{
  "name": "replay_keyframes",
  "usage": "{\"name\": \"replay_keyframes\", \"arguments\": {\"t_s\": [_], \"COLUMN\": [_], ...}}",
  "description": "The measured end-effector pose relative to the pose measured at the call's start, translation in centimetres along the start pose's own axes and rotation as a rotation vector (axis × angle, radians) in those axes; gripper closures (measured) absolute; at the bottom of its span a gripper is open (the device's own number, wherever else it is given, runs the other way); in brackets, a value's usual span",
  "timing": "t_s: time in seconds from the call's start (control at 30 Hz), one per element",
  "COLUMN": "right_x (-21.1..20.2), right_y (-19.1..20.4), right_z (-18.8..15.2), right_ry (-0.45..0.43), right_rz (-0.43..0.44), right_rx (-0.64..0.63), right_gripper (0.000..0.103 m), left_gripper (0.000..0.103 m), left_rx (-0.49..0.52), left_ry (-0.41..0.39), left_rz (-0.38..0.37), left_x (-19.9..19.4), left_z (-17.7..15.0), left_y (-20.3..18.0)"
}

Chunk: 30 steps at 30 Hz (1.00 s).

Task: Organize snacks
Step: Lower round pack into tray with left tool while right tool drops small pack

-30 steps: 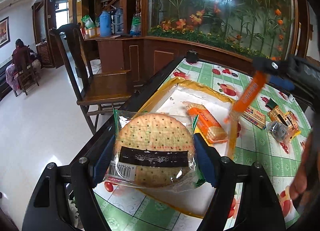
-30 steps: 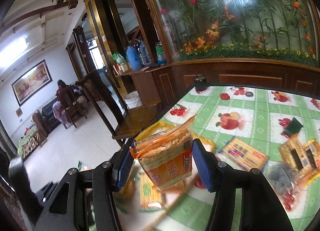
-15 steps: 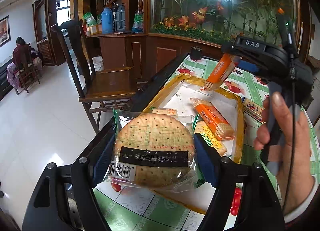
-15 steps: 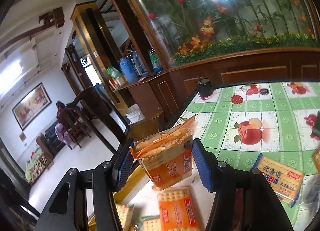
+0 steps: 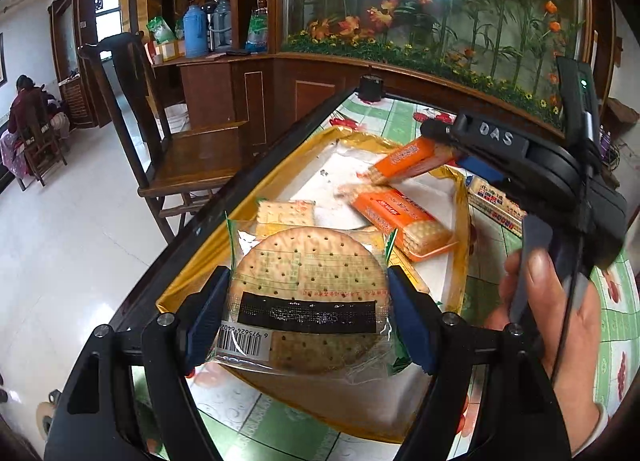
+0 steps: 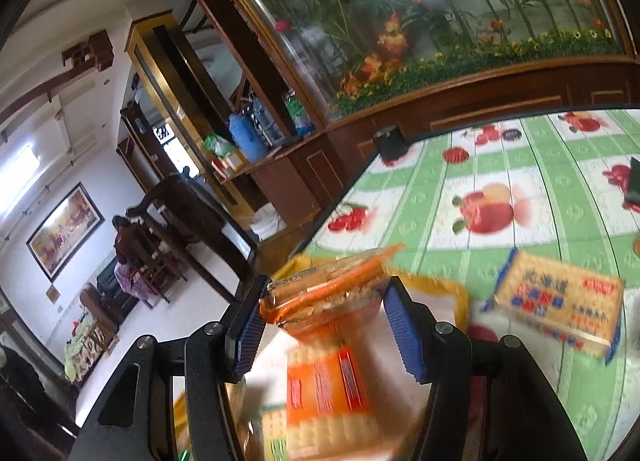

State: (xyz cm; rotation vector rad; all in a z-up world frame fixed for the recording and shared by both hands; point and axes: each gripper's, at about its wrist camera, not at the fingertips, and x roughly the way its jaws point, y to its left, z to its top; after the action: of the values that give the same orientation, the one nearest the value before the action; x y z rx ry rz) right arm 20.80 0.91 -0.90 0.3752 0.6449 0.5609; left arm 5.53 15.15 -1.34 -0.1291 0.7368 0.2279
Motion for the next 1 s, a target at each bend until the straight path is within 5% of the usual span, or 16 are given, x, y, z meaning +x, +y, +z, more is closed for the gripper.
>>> {"name": "replay_keyframes", "arguments": {"t_s": [0.3,0.4,0.8,1.0], "right_x": [0.5,0.2,-5.4,-7.9], "right_y": [-0.6,0.1,0.2,-1.7], "right_z": [-3.4,-3.2,-2.6,-2.3], "right_ry": [0.153,0.17,0.105,0.085], "right_rz": [-0.009,-0.005,-0.006,-0.026], "right_rx": [0.013,0.004,-0.014,0.016], "right_gripper": [0.04,0.028,0.015,0.014], "left_gripper": [0.026,0.026,0.023,0.009], "left_rx": [0.042,0.048,0.045,0.04], "left_ry": [0.043,0.058,0.087,0.116], "left_rz": [0.02,0.031,0.065,0.062], "left_x": [1.3,1.8,2.3,2.4], "left_z": [-0.5,-0.7,-1.2,-1.6], "left_y": [-1.5,-1.6,-2.2,-2.7]}}
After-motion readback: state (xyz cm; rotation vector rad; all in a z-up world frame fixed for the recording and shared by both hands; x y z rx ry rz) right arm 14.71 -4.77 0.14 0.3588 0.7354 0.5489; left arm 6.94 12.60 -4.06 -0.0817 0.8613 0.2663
